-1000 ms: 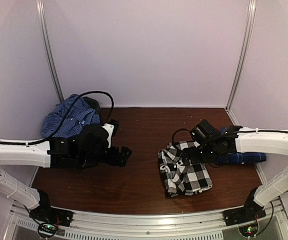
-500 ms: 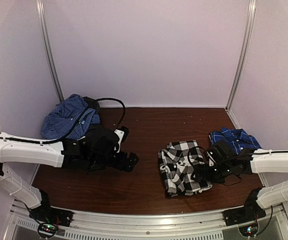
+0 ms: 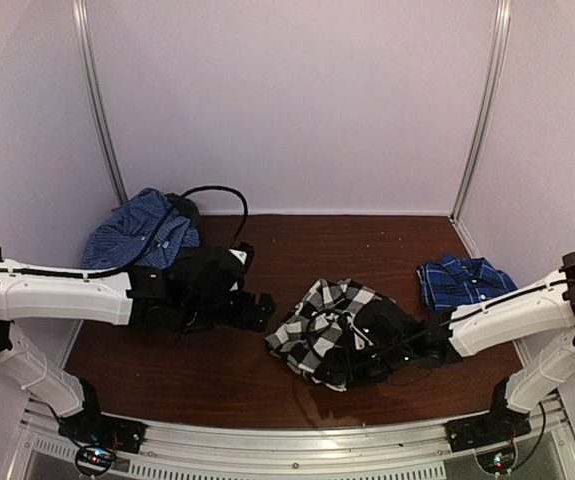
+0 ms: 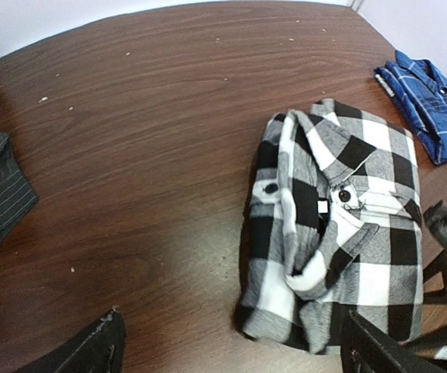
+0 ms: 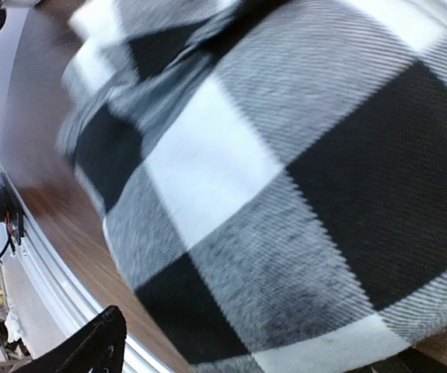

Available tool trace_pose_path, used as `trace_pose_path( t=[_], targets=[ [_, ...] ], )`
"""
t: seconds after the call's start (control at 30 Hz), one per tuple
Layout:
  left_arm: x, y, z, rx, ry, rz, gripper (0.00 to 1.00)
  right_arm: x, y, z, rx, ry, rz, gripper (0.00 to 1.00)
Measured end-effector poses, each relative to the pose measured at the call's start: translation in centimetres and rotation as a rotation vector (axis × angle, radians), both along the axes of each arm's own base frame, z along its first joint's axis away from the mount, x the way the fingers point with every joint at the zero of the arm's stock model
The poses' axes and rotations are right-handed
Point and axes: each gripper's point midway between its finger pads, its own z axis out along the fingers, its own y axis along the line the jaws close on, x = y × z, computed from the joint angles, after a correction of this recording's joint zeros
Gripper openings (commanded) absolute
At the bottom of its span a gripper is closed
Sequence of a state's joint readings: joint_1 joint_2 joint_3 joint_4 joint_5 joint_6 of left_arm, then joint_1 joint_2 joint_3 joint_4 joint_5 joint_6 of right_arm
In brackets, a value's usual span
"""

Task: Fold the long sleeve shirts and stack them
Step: Rotate the square-folded shirt at the center of the board.

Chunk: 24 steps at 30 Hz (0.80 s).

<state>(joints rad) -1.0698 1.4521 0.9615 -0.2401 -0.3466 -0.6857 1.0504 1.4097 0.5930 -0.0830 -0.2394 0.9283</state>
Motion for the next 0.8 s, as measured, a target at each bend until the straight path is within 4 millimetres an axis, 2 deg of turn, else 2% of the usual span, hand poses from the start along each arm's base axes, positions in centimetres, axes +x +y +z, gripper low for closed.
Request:
trace_pose_path(
  t=[0.1,0.17,0.23,0.3,0.43,0.67,0.8],
  targets=[
    [0.6,1.6,0.1,0.006,0.016,0.06,0.98,-0.2,5.5,1.0,0.05,-0.019,0.102,0.94],
    [1.3,3.2,0.5,-0.015,0.025,0.109,0.97,-0.4,8.8,2.5,0.101,-0.049,0.168,0.95],
    [1.6,4.7,0.8,-0.039,0.031,0.148,0.98,-0.7,10.4,3.9,0.134,-0.084,0.215,0.95],
    [1.6,5.8,0.7,-0.06,0.04,0.173,0.98,-0.4,10.7,5.0,0.139,-0.113,0.228,0.95],
    [0.7,5.7,-0.3,-0.098,0.087,0.159,0.98,2.0,8.1,6.2,0.085,-0.161,0.178,0.95],
    [-0.5,3.6,-2.5,-0.19,0.188,0.101,0.98,9.8,0.0,9.9,-0.005,-0.283,-0.05,0.96],
    [-1.3,2.9,-4.0,-0.224,0.243,0.082,0.98,13.5,-4.5,9.1,-0.09,-0.293,-0.148,0.96]
  ],
)
